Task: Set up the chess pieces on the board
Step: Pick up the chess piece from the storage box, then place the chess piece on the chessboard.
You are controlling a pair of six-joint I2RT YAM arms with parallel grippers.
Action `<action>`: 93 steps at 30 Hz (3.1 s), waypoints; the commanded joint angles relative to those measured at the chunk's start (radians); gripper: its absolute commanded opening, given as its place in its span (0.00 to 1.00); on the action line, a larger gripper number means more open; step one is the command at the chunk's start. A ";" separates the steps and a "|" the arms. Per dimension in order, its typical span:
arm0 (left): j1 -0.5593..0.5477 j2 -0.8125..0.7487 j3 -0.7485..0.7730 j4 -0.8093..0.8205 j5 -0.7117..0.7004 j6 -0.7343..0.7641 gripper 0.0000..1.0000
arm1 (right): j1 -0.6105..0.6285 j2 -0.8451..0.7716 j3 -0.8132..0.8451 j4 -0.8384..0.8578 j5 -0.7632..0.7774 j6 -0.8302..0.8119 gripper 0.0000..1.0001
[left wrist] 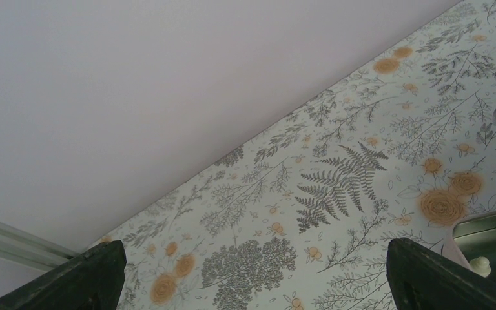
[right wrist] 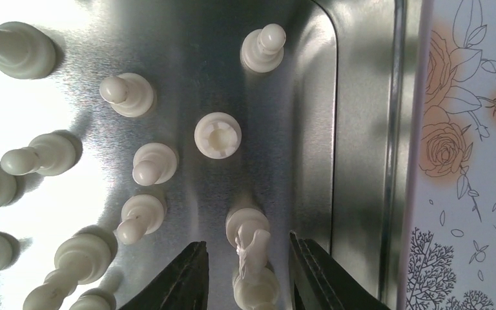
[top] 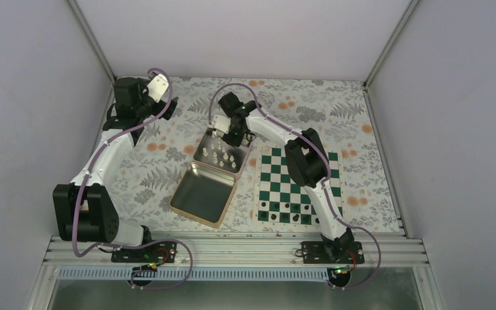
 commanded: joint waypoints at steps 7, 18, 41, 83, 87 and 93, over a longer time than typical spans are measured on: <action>-0.005 -0.012 -0.014 0.023 0.007 -0.001 1.00 | -0.014 0.042 0.039 0.007 -0.003 0.014 0.31; -0.005 -0.010 -0.015 0.025 0.011 -0.001 1.00 | -0.021 0.019 0.043 0.020 -0.034 0.025 0.13; -0.008 0.012 -0.007 0.021 0.022 -0.001 1.00 | -0.280 -0.519 -0.337 -0.023 -0.119 0.050 0.08; -0.021 0.031 -0.002 0.014 0.022 -0.002 1.00 | -0.351 -0.336 -0.566 0.092 -0.147 -0.007 0.11; -0.021 0.030 -0.002 0.014 0.021 -0.003 1.00 | -0.351 -0.329 -0.567 0.099 -0.138 -0.008 0.11; -0.021 0.028 -0.002 0.012 0.022 -0.002 1.00 | -0.351 -0.323 -0.562 0.100 -0.142 -0.009 0.12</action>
